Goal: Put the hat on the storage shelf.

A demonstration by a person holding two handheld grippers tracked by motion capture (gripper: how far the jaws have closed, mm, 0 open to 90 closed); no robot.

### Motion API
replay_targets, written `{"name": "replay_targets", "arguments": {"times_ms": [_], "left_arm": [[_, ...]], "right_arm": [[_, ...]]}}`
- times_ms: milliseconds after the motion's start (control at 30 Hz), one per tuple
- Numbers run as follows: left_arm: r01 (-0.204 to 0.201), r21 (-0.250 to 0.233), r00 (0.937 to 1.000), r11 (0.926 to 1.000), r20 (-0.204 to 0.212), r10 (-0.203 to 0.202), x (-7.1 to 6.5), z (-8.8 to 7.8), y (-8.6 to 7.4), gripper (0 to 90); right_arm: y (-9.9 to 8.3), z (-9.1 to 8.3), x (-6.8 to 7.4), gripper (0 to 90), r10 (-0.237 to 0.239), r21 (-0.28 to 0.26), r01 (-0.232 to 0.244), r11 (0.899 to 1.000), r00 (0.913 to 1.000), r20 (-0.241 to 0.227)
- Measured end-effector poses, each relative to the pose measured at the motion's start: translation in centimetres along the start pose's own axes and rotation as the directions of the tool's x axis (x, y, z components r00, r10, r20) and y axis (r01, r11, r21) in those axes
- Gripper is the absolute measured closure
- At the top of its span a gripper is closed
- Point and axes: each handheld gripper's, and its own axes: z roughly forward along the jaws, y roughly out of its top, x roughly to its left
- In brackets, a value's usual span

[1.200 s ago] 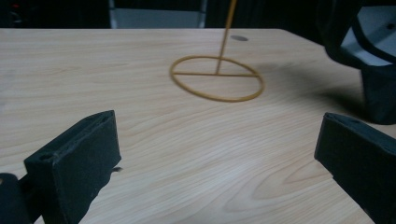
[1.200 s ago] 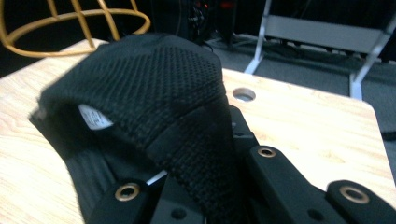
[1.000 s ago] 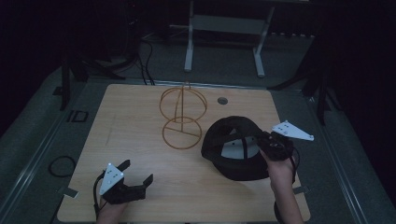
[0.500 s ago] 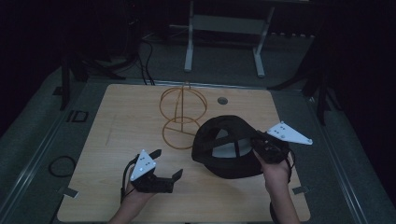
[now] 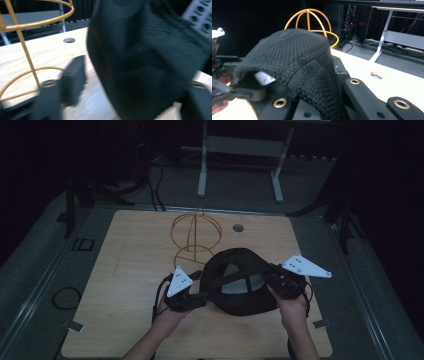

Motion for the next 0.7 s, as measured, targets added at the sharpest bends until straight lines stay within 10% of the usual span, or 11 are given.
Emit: {"name": "replay_targets", "arguments": {"times_ms": [267,700], "left_arm": [[0.009,-0.031,0.9967,0.9995,-0.08,-0.012,-0.3,0.2,0.6,85.9],[0.001,-0.071,0.9912,0.9975,-0.132,-0.01,-0.1,-1.5,2.7,88.4]], "right_arm": [[-0.2,-0.4,0.2,89.0,-0.005,0.01,0.005,1.0,0.9999,-0.009],[-2.3,-0.5,0.9,88.7,0.003,0.058,-0.001,0.998,0.999,-0.044]]}}
